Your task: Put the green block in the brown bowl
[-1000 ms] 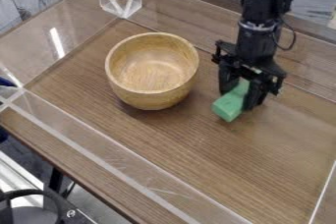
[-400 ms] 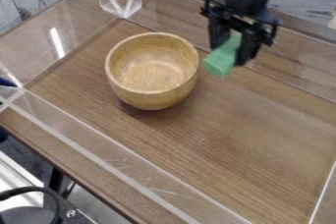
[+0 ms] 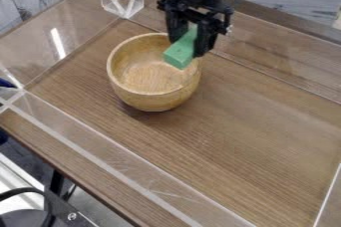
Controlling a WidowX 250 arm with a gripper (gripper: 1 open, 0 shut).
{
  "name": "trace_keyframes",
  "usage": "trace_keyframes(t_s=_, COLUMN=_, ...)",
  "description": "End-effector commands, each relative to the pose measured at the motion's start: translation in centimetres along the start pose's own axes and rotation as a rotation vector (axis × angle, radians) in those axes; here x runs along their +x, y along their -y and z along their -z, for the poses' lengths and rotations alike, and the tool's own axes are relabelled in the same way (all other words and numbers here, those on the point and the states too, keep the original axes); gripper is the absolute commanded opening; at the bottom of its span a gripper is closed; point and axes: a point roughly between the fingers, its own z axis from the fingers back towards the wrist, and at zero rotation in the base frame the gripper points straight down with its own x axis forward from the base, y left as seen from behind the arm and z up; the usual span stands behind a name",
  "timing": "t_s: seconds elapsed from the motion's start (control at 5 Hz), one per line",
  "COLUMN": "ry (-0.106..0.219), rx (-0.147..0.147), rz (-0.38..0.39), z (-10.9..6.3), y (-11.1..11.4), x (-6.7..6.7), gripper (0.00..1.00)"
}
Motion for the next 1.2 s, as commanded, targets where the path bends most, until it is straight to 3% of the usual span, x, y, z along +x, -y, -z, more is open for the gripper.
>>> trace_keyframes(t_s=0.0, ry=0.078, rx=0.030, rz=-0.014, z=-1.7, y=-1.6, x=0.0, gripper=0.00)
trace_keyframes(t_s=0.6, ry=0.053, rx=0.013, rz=-0.056, z=1.8, y=-4.1, x=-0.4, gripper=0.00)
trace_keyframes(t_s=1.0, ry=0.051, rx=0.002, rz=-0.067, z=3.1, y=-4.7, x=-0.3, gripper=0.00)
